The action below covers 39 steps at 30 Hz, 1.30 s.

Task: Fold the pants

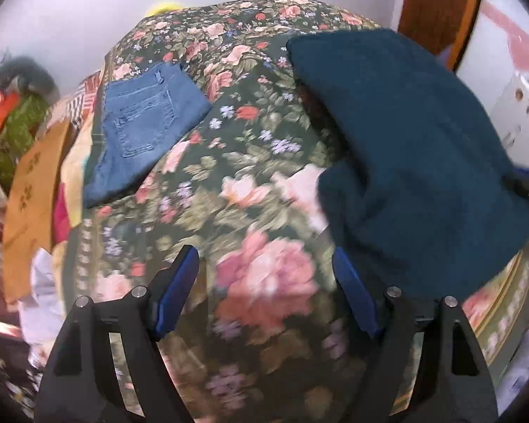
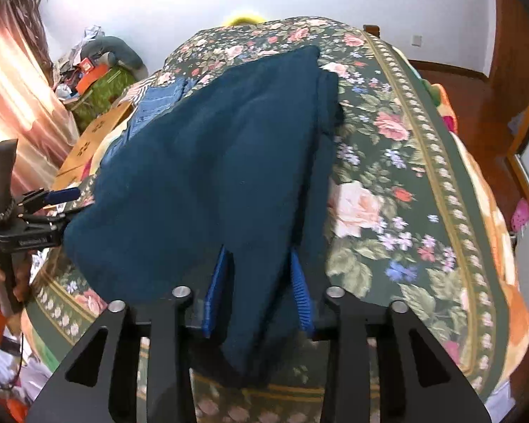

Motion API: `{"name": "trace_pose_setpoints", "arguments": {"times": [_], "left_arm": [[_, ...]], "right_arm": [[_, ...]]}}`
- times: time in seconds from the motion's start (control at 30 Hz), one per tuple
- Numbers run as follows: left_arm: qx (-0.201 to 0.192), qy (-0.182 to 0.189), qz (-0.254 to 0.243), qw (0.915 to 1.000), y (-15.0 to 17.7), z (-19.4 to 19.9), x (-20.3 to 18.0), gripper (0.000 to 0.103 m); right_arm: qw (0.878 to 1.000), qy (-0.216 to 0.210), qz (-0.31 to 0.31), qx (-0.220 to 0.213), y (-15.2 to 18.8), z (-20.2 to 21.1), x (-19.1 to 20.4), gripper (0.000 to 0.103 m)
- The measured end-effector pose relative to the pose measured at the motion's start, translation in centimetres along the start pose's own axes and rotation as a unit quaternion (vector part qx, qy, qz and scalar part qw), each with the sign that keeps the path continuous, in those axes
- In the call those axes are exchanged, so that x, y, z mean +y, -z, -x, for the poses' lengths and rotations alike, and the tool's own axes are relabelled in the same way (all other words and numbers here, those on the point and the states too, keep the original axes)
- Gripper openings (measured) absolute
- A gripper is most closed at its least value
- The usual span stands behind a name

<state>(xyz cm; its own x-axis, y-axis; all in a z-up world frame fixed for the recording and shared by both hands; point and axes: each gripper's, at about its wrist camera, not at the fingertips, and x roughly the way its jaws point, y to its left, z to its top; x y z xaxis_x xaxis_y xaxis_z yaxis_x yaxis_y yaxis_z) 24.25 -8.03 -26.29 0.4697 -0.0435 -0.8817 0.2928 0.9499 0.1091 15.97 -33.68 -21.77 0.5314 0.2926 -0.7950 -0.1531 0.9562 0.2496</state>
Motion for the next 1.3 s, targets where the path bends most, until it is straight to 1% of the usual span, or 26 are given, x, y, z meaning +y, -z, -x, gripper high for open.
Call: {"name": "trace_pose_setpoints", "arguments": {"times": [0.1,0.13,0.2,0.27,0.33,0.37,0.43,0.47,0.57,0.63,0.67,0.7,0.77,0.8,0.83,0.9,0.97,1.03,1.1,1.17,1.3], "left_arm": [[0.006,-0.007,-0.004,1.0000,0.0,0.7,1.7,0.079],[0.000,-0.010,-0.001,1.0000,-0.3,1.1,2.2,0.079],[-0.012,-0.002,0.005,0.9999,-1.0,1.8,2.6,0.079],[-0.022,0.028,0.015,0.9993,-2.2,2.4,2.7,0.079],[-0.026,0.064,0.017,0.9975,-3.2,2.5,2.2,0.079],[-0.027,0.084,0.018,0.9960,-3.7,2.2,1.7,0.079],[-0.022,0.109,0.015,0.9937,-4.3,1.4,0.7,0.079],[-0.016,0.110,0.012,0.9937,-4.6,0.6,0.1,0.079],[-0.003,0.082,-0.004,0.9966,-5.2,-1.8,-0.9,0.081],[-0.002,0.083,-0.003,0.9965,-5.8,-2.6,-0.6,0.083],[-0.003,0.083,-0.004,0.9965,-6.2,-2.7,-0.3,0.083],[-0.008,0.072,-0.005,0.9974,-6.7,-2.4,0.2,0.083],[-0.029,0.010,0.003,0.9995,-8.0,-1.7,1.5,0.080],[-0.035,0.011,0.011,0.9993,-8.5,-1.4,2.2,0.080],[-0.041,0.032,0.029,0.9983,-9.4,-0.9,3.3,0.080],[-0.050,0.050,0.049,0.9963,-10.9,-0.4,4.2,0.080],[-0.062,0.060,0.053,0.9949,-12.5,-0.2,4.2,0.080],[-0.066,0.071,0.051,0.9940,-14.1,-0.6,3.4,0.080],[-0.057,0.090,0.036,0.9937,-15.7,-1.9,1.9,0.080],[-0.039,0.103,0.023,0.9936,-16.8,-3.5,0.3,0.080],[0.019,0.114,0.008,0.9933,-18.4,-8.3,-2.3,0.080]], "right_arm": [[1.000,0.011,0.019,0.005,-0.1,1.0,-0.1,0.029],[1.000,0.012,0.019,0.004,-0.3,1.4,-0.1,0.029],[1.000,0.010,0.012,-0.010,-1.1,2.2,-0.4,0.030],[1.000,0.009,0.009,-0.024,-1.9,2.4,-0.6,0.032],[0.999,0.004,0.007,-0.037,-2.8,2.5,-0.8,0.032],[0.999,0.003,0.007,-0.044,-3.6,2.1,-0.8,0.033],[0.999,0.006,0.006,-0.045,-4.3,0.8,-0.9,0.033],[0.999,0.004,0.005,-0.041,-4.5,0.1,-1.1,0.032],[1.000,0.014,-0.001,-0.011,-4.5,-3.0,-1.9,0.032],[1.000,0.014,-0.008,0.000,-4.1,-3.9,-2.7,0.032],[1.000,0.004,-0.022,-0.002,-4.0,-3.6,-3.3,0.032],[0.999,-0.001,-0.034,-0.005,-3.9,-3.1,-3.8,0.032],[0.999,-0.001,-0.034,-0.017,-4.0,-1.7,-4.0,0.032],[0.999,0.000,-0.031,-0.021,-4.2,-1.1,-3.9,0.032],[0.999,0.005,-0.026,-0.026,-4.5,-0.5,-3.9,0.032],[0.999,0.010,-0.014,-0.038,-5.6,0.4,-3.8,0.034],[0.998,-0.002,-0.013,-0.054,-7.2,1.0,-3.8,0.034],[0.998,-0.009,-0.012,-0.064,-9.0,0.7,-4.0,0.034],[0.998,-0.014,-0.008,-0.066,-10.5,-0.2,-3.9,0.034],[0.998,-0.017,-0.005,-0.061,-12.2,-1.9,-3.9,0.034],[0.999,-0.005,-0.001,-0.040,-14.4,-6.2,-4.5,0.034]]}}
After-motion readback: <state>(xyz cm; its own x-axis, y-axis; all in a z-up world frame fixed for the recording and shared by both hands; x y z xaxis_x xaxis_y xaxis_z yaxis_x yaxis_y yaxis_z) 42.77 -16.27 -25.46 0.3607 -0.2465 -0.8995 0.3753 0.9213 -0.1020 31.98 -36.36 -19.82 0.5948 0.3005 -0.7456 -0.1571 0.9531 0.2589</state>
